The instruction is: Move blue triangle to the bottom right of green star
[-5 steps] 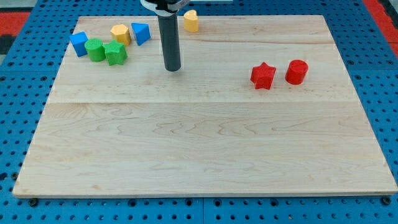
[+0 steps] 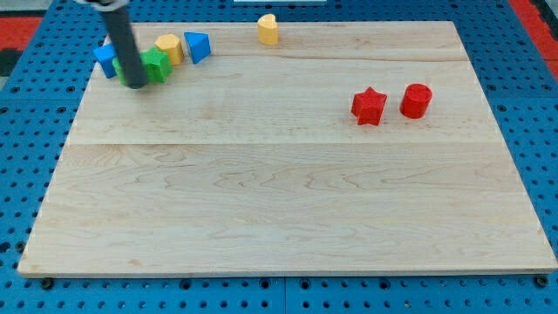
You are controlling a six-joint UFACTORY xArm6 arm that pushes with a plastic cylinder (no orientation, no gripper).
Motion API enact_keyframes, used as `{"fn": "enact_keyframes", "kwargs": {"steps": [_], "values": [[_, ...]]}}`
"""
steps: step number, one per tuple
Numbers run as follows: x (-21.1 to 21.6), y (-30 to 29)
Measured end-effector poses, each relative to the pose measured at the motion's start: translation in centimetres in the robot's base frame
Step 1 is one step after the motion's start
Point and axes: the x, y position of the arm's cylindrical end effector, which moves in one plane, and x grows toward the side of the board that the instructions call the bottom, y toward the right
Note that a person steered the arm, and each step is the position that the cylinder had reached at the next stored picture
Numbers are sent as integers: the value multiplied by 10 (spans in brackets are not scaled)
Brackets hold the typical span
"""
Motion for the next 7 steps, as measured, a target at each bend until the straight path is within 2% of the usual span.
{"fn": "enact_keyframes", "kwargs": {"steps": [1, 2, 3, 5, 7], "values": [[9, 20], [19, 69], [-27, 69], [-49, 15], [-80, 95]]}}
